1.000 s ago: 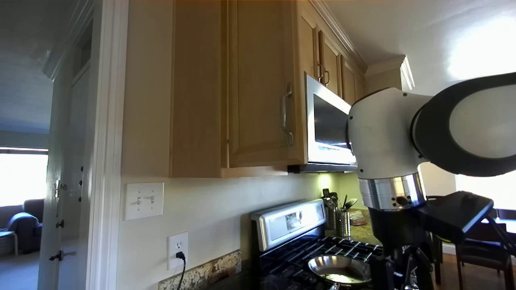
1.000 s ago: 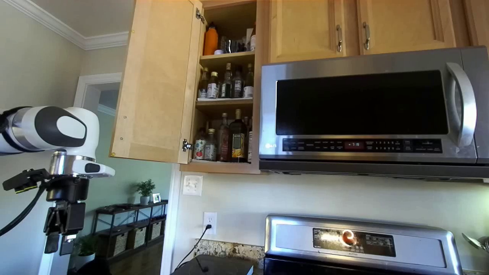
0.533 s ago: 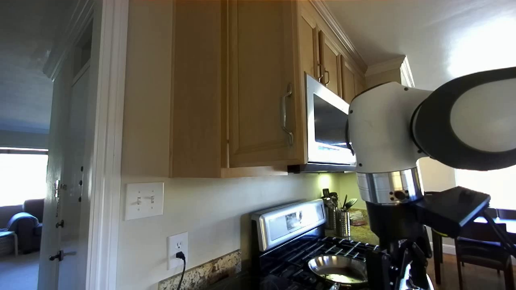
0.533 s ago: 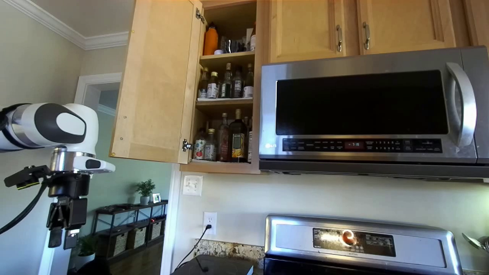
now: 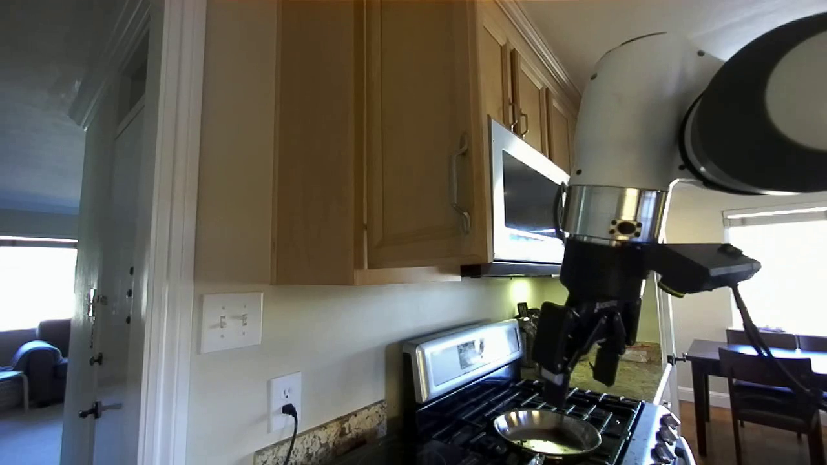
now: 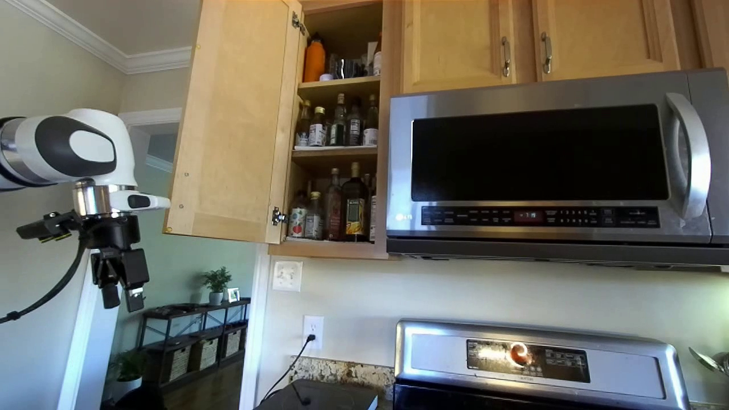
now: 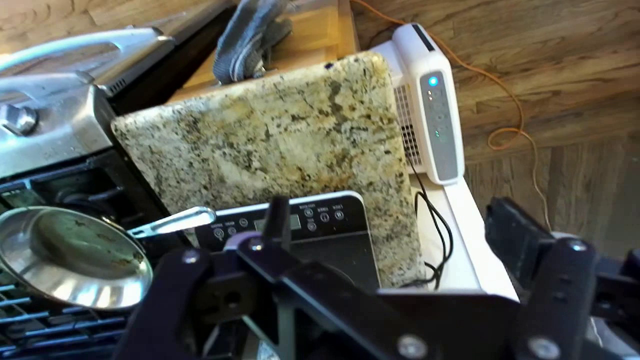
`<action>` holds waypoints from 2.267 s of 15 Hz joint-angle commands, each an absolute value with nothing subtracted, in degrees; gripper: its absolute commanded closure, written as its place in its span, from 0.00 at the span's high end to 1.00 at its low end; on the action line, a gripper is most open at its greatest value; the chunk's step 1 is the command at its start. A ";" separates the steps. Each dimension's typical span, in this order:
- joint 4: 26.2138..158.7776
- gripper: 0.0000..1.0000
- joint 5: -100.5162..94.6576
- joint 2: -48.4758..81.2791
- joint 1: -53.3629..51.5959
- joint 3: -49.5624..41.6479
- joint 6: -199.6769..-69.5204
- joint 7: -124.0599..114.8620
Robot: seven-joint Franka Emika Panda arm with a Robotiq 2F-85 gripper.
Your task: Close the open upper cabinet door
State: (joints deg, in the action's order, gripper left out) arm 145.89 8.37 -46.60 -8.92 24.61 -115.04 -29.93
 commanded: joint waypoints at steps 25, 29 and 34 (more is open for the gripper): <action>141.50 1.00 4.24 -55.96 -9.90 26.71 -133.98 -26.78; 140.70 1.00 2.62 -56.16 -6.19 25.88 -132.98 -27.40; 140.71 1.00 2.18 -54.69 -2.40 25.42 -135.61 -26.76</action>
